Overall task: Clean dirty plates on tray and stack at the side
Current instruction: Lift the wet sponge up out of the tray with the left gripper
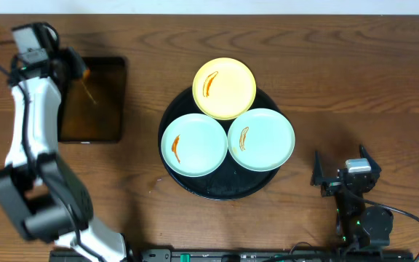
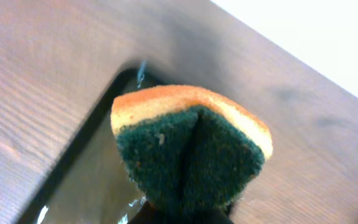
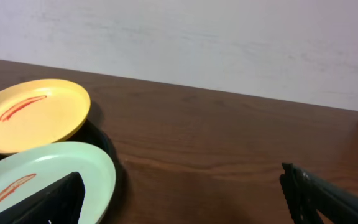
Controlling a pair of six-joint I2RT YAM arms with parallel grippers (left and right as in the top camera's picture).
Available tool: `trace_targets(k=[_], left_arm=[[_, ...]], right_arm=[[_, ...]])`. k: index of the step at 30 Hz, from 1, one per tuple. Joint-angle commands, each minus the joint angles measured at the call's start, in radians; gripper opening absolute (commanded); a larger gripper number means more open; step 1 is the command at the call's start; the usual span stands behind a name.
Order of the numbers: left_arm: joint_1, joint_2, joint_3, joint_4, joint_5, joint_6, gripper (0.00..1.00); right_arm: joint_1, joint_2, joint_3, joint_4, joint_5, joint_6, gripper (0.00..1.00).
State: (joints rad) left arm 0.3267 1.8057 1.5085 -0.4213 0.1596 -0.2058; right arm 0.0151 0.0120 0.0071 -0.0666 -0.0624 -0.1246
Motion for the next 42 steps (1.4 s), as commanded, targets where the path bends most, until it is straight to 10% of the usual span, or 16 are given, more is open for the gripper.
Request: trace_targets(k=[1,20,34,42], left_arm=[[0.006,-0.152,0.03,0.059,0.099,0.077,0.07],[0.013,0.0,-0.084,0.072,0.144,0.277,0.07],[0.016,-0.355,-0.075,0.271,0.144,0.281,0.07],[0.016,-0.232,-0.13,0.211,0.143,0.332,0.07]], right_arm=[[-0.008,-0.005,-0.002,-0.004,0.002,-0.011,0.99],[-0.008,-0.005,-0.002,-0.004,0.002,-0.011,0.99],[-0.008,-0.005,-0.002,-0.004,0.002,-0.011,0.99],[-0.008,-0.005,-0.002,-0.004,0.002,-0.011,0.99]])
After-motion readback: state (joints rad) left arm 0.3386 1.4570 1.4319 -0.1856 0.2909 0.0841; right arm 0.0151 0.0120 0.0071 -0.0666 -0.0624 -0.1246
